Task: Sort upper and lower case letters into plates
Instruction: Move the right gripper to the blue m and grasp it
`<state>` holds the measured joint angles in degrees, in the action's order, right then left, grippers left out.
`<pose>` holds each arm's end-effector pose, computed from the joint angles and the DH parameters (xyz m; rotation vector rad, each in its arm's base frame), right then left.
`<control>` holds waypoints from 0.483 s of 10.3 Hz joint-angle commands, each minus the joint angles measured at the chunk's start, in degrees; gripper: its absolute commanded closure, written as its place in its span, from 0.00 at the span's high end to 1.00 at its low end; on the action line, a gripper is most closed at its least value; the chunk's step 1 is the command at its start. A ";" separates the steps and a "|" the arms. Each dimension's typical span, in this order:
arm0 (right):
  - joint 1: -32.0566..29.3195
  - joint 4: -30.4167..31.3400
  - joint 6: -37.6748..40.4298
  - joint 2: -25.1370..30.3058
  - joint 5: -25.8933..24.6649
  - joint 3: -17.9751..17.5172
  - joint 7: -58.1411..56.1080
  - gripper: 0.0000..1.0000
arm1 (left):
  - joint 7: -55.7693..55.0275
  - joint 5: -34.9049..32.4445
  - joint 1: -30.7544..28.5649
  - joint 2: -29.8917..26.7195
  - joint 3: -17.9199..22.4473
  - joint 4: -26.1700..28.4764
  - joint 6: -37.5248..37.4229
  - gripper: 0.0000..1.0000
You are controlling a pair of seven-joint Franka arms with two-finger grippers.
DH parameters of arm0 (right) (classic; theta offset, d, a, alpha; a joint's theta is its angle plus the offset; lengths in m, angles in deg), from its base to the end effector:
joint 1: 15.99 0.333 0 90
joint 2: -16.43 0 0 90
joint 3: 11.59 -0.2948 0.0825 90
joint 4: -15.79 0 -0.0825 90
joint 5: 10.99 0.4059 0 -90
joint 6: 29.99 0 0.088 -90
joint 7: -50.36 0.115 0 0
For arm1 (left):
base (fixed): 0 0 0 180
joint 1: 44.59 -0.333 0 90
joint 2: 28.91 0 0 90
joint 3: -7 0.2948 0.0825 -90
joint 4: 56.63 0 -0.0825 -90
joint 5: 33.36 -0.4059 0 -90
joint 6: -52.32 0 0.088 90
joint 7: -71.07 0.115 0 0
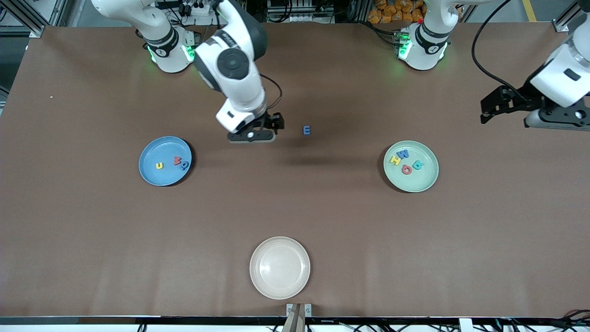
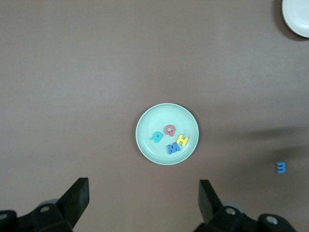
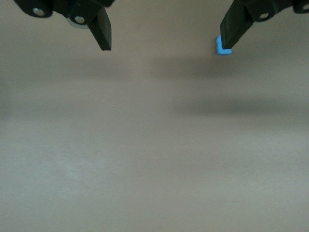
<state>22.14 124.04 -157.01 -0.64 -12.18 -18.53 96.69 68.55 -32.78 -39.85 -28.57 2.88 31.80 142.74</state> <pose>0.4514 0.4476 0.3122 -3.1056 0.0242 -0.0140 0.5725 -0.0903 0.6061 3.1231 -0.1731 0.0432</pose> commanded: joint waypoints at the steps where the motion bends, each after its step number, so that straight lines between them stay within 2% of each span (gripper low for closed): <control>1: 0.11 -1.11 -6.55 -4.97 -4.69 -3.77 9.11 1.00 | -1.25 1.61 -0.17 -0.08 0.17 -0.89 -1.47 1.00; 3: 3.51 -2.16 -7.72 -8.31 -6.28 -4.22 12.28 1.00 | -5.03 1.26 -0.17 0.01 -0.27 -0.81 -2.26 1.00; 5: 5.55 -2.60 -9.98 -10.69 -8.74 -4.39 16.41 1.00 | -4.17 0.91 -0.34 0.01 -0.18 -0.89 -2.26 1.00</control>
<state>26.68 123.24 -165.68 -9.38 -18.53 -22.70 109.42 64.77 -32.73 -39.89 -28.57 2.70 31.80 141.70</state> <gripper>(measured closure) 0.000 0.000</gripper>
